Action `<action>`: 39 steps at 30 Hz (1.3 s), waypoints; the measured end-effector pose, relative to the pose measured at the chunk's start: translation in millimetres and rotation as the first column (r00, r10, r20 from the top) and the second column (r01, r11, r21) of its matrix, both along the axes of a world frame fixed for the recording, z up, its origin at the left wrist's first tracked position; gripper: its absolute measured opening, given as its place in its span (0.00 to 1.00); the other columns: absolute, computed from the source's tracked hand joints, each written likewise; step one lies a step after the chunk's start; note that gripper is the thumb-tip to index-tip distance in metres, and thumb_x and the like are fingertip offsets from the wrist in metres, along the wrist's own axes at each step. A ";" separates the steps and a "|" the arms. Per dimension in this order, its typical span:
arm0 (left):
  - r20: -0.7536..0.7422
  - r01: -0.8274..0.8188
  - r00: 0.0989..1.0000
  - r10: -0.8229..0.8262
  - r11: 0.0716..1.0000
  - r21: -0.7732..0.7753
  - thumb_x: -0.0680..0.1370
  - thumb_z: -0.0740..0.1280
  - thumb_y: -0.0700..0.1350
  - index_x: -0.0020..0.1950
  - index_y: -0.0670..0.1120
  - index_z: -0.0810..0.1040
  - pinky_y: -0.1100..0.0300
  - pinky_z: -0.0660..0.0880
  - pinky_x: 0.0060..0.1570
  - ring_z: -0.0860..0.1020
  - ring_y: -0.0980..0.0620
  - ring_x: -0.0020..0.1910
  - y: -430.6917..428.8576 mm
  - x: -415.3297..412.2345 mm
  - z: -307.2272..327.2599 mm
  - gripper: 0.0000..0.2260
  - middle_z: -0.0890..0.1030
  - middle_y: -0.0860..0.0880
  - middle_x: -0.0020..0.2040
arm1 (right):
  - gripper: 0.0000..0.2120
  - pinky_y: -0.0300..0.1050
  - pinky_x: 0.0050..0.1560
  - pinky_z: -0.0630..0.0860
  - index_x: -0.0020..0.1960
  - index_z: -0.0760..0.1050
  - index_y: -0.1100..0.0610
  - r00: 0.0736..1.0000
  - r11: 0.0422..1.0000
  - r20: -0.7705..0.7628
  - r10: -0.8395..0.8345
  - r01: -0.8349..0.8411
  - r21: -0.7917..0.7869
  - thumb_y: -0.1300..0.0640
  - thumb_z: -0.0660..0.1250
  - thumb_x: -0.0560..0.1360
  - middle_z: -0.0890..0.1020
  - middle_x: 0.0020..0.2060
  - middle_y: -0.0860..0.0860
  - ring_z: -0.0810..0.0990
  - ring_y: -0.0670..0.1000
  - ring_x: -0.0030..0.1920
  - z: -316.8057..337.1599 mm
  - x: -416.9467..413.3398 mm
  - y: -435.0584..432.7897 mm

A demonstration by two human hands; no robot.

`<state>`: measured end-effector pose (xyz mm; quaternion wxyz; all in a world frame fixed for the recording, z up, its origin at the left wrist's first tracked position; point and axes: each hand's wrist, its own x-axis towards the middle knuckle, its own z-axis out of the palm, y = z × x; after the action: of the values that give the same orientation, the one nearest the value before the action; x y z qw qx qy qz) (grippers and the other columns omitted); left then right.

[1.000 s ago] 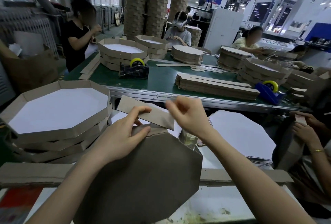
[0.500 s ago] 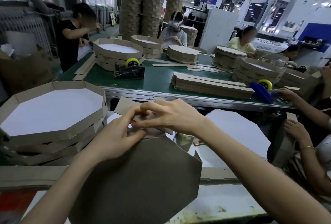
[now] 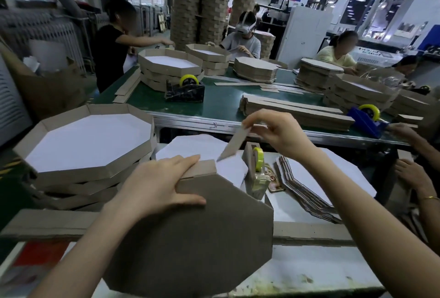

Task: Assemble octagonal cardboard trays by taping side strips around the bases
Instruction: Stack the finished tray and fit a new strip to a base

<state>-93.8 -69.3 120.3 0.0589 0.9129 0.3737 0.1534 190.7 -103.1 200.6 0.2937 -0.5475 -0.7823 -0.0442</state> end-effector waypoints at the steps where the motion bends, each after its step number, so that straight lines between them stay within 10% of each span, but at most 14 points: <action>1: -0.015 -0.040 0.999 0.040 0.999 -0.003 0.59 0.48 0.84 0.75 0.65 0.55 0.58 0.71 0.51 0.74 0.56 0.61 2.1 -2.1 -0.6 0.47 0.72 0.63 0.67 | 0.08 0.47 0.49 0.80 0.53 0.80 0.54 0.992 0.998 -0.125 -0.029 0.023 -0.054 0.64 0.69 0.77 0.83 0.47 0.46 0.82 0.45 0.49 -1.9 2.8 -1.6; 8: 0.116 -0.128 0.986 0.119 0.989 0.073 0.61 0.51 0.82 0.68 0.58 0.73 0.51 0.77 0.46 0.80 0.49 0.53 -5.4 -17.7 -3.1 0.44 0.80 0.57 0.60 | 0.09 0.36 0.36 0.74 0.50 0.82 0.48 0.887 0.934 -0.454 -0.085 -0.088 -0.347 0.47 0.65 0.78 0.83 0.39 0.52 0.79 0.48 0.37 -9.0 -1.4 -15.6; 21: 0.287 -0.134 0.947 0.145 0.989 -0.057 0.63 0.57 0.80 0.70 0.54 0.72 0.53 0.76 0.48 0.78 0.50 0.53 -11.7 -27.5 -18.2 0.44 0.79 0.53 0.62 | 0.14 0.51 0.49 0.79 0.49 0.85 0.50 0.969 0.807 -0.231 -0.091 -0.065 -0.587 0.42 0.69 0.73 0.86 0.42 0.51 0.84 0.55 0.45 -16.4 -22.8 -8.8; 27: 0.340 -0.116 0.918 0.205 0.957 -0.265 0.63 0.64 0.77 0.69 0.59 0.68 0.55 0.74 0.50 0.74 0.58 0.52 -14.5 -30.4 -39.5 0.39 0.75 0.59 0.61 | 0.07 0.37 0.41 0.74 0.43 0.85 0.47 0.976 0.787 -0.185 -0.116 -0.023 -0.616 0.45 0.71 0.74 0.85 0.36 0.43 0.80 0.41 0.37 -16.0 -21.4 -10.7; 39: 0.356 -0.009 0.932 0.067 0.987 -0.161 0.63 0.59 0.77 0.71 0.62 0.63 0.72 0.61 0.44 0.59 0.72 0.49 -22.4 3.3 -19.0 0.39 0.68 0.65 0.61 | 0.08 0.31 0.35 0.74 0.44 0.86 0.50 0.983 0.794 -0.153 -0.102 -0.012 -0.608 0.46 0.72 0.74 0.84 0.33 0.41 0.79 0.38 0.34 -25.7 -47.7 -9.6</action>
<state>-90.5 -91.6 101.3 0.1949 0.8544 0.3852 0.2892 142.9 -112.7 174.9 0.1704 -0.6328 -0.7127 0.2504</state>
